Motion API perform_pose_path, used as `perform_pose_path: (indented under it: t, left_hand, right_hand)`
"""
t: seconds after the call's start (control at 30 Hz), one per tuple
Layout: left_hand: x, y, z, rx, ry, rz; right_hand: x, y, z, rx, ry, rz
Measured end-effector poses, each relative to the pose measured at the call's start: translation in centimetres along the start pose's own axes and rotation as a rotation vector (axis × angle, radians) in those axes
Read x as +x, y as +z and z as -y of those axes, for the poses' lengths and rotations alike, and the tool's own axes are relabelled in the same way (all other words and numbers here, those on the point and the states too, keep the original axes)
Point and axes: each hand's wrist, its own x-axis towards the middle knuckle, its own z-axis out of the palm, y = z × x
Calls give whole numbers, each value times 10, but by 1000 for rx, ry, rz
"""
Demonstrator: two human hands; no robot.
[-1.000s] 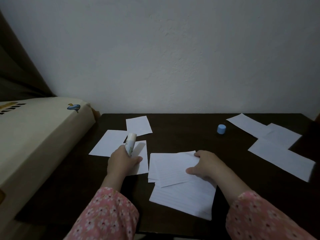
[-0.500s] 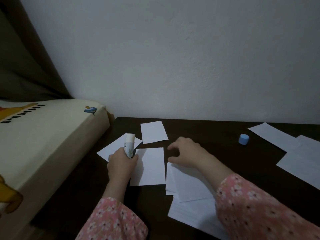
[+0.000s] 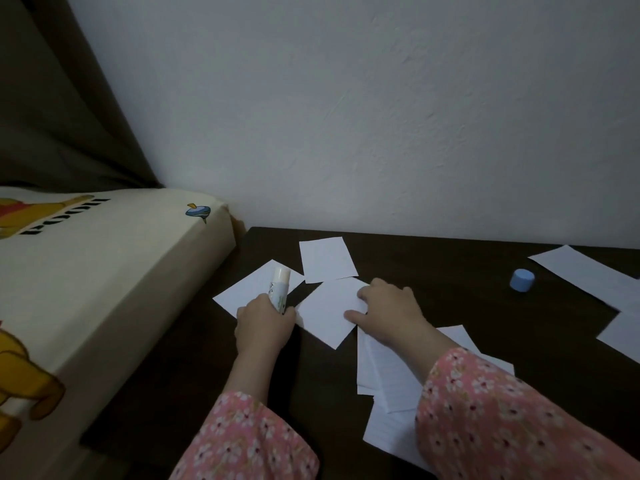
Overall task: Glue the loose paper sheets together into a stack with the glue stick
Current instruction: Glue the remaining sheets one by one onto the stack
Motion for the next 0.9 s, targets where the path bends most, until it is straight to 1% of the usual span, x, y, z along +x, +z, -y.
perform_pose_path:
  t: [0.13,0.27,0.33,0.4,0.53,0.63,0.77,0.83,0.9]
  left_hand:
    - [-3,-1,-3,49,4,-8]
    - [-10,-1,-14,115,35,-55]
    - [-13,2,-25,97,61,-81]
    - [-18,8,-37,38,107,-73]
    - [-32,28,-58,-25,273,28]
    - [-44,40,-75,-68,370,146]
    - [-60,48,-88,-85,472,326]
    - [-64,51,-90,-62,510,383]
    - [-65,51,-90,-64,507,417]
  right_hand:
    - [-2,3,-15,-40,152,-34]
    - [-6,0,-32,-136,275,-13]
    - [-9,-1,-42,-156,293,-34]
    - [-12,-4,-54,-135,279,-65]
    - [-19,-6,-81,-22,204,-113]
    - [-25,-4,-97,63,218,-136]
    - [-31,-1,-110,119,195,-139]
    - [-34,0,-118,111,190,-137]
    - [-37,0,-126,120,189,-132]
